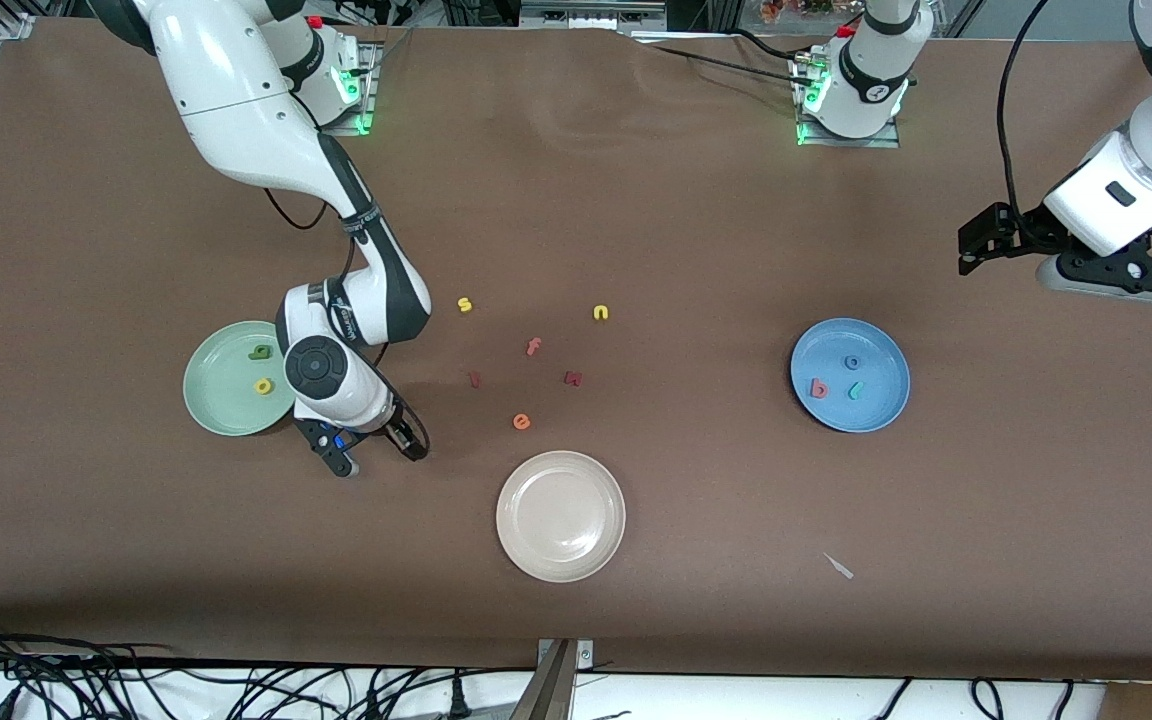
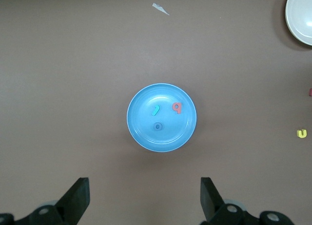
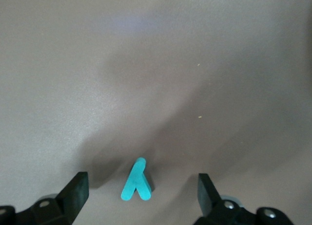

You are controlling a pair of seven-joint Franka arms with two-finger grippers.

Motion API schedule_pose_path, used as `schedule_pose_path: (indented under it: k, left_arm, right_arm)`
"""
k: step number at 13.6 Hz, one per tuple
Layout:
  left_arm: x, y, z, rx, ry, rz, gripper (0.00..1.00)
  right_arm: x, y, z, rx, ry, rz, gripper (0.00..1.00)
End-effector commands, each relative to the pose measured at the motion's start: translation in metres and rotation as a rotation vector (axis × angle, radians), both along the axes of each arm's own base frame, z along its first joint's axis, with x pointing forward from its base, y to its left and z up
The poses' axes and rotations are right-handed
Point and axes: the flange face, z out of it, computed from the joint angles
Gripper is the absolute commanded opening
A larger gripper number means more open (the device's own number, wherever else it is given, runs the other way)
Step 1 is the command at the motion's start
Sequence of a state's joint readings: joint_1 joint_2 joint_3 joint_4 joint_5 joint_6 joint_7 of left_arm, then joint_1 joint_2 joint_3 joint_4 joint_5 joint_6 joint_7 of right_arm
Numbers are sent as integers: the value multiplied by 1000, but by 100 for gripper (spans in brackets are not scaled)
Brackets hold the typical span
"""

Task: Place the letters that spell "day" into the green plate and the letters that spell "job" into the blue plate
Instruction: 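Carry cyan y to the green plate and release with the right gripper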

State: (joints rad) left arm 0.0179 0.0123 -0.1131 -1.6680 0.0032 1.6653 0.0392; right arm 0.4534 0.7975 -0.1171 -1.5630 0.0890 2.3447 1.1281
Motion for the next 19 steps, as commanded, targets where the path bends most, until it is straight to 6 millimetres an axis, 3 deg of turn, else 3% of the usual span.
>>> schedule_pose_path:
  k: [1, 4, 11, 14, 16, 19]
  left_arm:
    - [-7, -2, 4, -19, -1, 12, 100]
    - [-7, 6, 3, -19, 15, 26, 100]
    - [-9, -4, 2, -17, 19, 11, 100]
    - [-9, -4, 2, -17, 18, 11, 100]
    - [-9, -4, 3, -17, 16, 11, 100]
    - [-9, -11, 3, -17, 16, -2, 100]
  right_arm:
    - [3, 11, -4, 11, -22, -15, 95]
    - [2, 12, -5, 10, -24, -10, 86]
    - [2, 8, -4, 2, -14, 94, 33]
    - [1, 7, -6, 0, -10, 111, 18]
    - [0, 6, -7, -1, -6, 147, 2]
    - [1, 7, -3, 2, -10, 196, 0]
